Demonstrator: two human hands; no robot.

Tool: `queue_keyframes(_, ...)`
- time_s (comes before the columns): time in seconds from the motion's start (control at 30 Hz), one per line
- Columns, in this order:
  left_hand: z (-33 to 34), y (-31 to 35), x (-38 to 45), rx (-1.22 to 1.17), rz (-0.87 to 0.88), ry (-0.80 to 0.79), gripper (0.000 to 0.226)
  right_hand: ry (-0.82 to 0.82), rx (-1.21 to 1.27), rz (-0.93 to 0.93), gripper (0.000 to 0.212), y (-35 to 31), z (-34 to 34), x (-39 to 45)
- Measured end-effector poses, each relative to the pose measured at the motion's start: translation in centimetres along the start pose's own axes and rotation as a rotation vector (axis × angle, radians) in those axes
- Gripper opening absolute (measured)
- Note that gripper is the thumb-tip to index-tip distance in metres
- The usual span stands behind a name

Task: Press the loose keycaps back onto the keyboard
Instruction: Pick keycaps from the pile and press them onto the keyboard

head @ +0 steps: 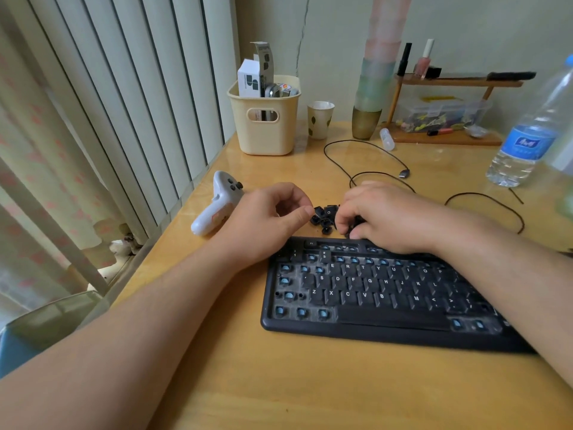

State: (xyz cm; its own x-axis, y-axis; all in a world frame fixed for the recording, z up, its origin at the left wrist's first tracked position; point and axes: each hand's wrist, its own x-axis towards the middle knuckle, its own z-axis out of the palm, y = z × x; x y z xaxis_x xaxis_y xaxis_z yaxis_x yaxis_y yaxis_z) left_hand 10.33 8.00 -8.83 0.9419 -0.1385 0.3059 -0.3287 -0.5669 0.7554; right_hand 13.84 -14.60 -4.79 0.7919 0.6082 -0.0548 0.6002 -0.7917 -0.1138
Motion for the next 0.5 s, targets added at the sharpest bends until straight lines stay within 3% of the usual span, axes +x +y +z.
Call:
queue_keyframes(0.2,0.1,-0.4,0.3,-0.041,-0.021,-0.001,0.009,0.079,0.075,0.055,0.021,0.1,-0.5,-0.2)
queue_keyframes(0.33,0.2,-0.4,0.2,-0.022,-0.026,-0.008,0.009,0.186,0.382,0.129,0.018,-0.4,-1.5,-1.2)
queue_keyframes(0.5,0.2,-0.1,0.1,0.006,-0.010,-0.020,0.009,0.009,0.546,0.244,0.010,-1.1,-2.4,-2.4)
